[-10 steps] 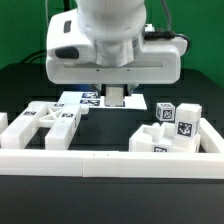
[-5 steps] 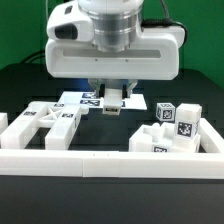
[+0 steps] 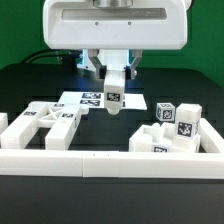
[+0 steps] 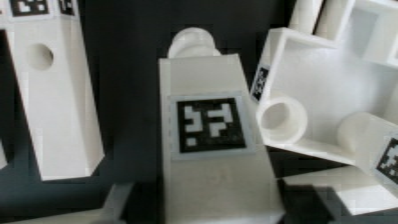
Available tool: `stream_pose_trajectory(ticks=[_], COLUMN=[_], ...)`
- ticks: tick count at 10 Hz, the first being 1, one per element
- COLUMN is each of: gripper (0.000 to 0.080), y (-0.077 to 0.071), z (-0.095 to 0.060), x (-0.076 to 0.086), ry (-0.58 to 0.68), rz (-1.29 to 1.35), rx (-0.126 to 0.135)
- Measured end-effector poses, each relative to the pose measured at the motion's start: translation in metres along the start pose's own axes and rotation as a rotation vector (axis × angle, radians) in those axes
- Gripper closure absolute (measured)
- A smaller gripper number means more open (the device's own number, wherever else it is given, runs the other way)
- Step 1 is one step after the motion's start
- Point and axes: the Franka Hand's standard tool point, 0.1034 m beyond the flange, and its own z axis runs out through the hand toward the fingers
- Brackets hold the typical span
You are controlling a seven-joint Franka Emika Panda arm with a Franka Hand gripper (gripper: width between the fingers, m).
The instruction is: Assemble chair
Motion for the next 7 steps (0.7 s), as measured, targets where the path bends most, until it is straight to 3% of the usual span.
stream_pose_trajectory(ticks=[2, 3, 4, 5, 7], gripper=[0.0511, 0.0511, 0.0511, 0.0511, 0.0511], y=[-0.002, -0.014, -0.024, -0.030, -0.029], z=[0.001, -0.002, -0.005, -0.004, -0.003], x=[0.008, 0.011, 0.015, 0.015, 0.015], ry=[0.172, 0.230, 0.245, 0.243, 0.241], rz=[-0.001, 0.068, 0.083, 0.057, 0.058], rx=[-0.007, 0.022, 0.035, 0.023, 0.024])
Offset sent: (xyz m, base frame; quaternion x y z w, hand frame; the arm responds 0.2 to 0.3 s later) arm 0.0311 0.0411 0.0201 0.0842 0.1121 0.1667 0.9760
